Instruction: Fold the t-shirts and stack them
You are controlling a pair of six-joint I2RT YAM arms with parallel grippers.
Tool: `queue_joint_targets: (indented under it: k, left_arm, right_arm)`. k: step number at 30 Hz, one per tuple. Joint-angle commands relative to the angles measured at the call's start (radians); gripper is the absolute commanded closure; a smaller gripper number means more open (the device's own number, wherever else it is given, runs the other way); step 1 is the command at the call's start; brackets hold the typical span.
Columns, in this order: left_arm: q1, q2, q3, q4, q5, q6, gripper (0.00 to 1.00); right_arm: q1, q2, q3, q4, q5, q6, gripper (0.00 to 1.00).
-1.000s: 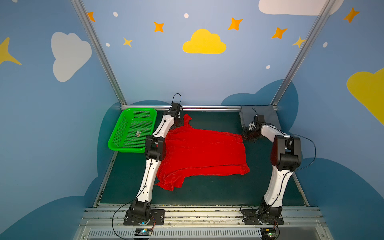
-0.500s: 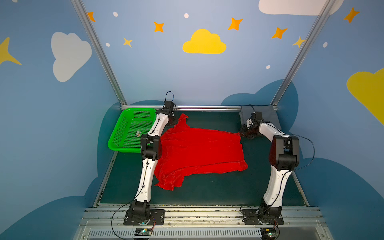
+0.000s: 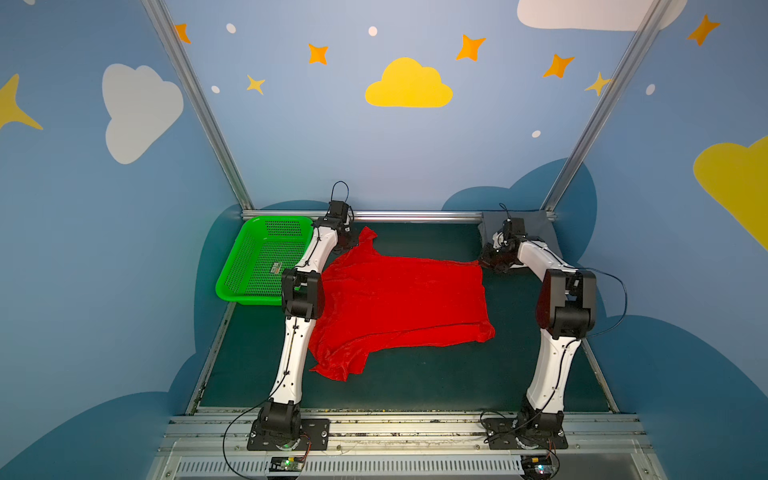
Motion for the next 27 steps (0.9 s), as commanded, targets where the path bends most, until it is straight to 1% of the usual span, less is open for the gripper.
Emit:
queue_joint_targets:
  k: [1,2,5,8,12,18,24,27]
  left_arm:
    - [0.017,-0.061,0.033,0.016,0.039,-0.032,0.96]
    - [0.025,-0.07,0.034,0.022,0.057,-0.05,0.96]
    - [0.052,-0.101,0.026,0.02,0.181,-0.095,0.96]
    - [0.066,-0.178,-0.086,0.075,0.232,-0.127,0.96]
    - [0.07,-0.303,-0.289,0.174,0.257,-0.151,0.96]
    - [0.074,-0.473,-0.566,0.317,0.242,-0.166,0.96]
    - [0.077,-0.585,-0.741,0.386,0.253,-0.189,0.96]
    - [0.076,-0.657,-0.881,0.481,0.261,-0.227,0.96]
  right_arm:
    - [0.008,0.03,0.072,-0.037,-0.013,-0.006,1.0]
    - [0.009,0.036,0.091,-0.041,-0.005,-0.01,1.0]
    - [0.007,0.049,0.132,-0.058,0.004,-0.029,1.0]
    - [0.005,0.039,0.14,-0.057,-0.007,-0.042,1.0]
    - [0.003,0.012,0.114,-0.029,-0.029,-0.047,1.0]
    - [-0.001,-0.045,0.027,0.034,-0.048,-0.037,1.0]
    - [-0.005,-0.124,-0.072,0.1,-0.088,-0.028,1.0]
    - [-0.007,-0.175,-0.142,0.134,-0.091,-0.028,1.0]
